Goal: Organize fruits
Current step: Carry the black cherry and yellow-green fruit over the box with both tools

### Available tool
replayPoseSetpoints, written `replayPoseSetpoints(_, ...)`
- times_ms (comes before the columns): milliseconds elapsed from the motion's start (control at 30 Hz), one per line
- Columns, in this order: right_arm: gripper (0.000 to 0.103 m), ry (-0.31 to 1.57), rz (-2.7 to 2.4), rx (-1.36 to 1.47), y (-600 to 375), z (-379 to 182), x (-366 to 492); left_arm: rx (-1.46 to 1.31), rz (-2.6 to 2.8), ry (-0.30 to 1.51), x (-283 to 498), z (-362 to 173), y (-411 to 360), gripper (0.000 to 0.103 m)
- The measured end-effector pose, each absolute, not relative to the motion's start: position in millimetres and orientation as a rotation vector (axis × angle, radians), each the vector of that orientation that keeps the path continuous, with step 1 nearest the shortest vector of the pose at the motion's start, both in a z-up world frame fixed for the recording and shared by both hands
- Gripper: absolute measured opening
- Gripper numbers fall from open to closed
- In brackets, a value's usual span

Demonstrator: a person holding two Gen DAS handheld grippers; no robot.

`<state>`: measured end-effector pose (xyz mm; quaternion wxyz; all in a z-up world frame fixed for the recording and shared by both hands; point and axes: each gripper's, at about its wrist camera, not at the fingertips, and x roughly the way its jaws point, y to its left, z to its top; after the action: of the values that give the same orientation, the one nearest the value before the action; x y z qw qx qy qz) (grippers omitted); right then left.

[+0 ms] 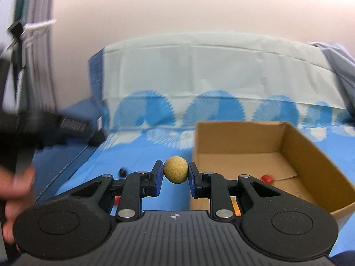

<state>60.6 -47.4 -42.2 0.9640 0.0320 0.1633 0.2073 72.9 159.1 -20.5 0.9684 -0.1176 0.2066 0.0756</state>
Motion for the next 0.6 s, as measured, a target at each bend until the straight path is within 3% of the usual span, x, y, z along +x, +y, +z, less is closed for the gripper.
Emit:
replayPoseSetpoints(300, 0.025, 0.176, 0.333, 0.066, -124, 11, 106, -0.236, 0.108, 0.432, 84, -30, 142, 0.026)
replayPoseSetpoints(600, 0.025, 0.263, 0.179, 0.157, -197, -15, 166, -0.242, 0.053, 0.446, 99, -44, 124, 0.026)
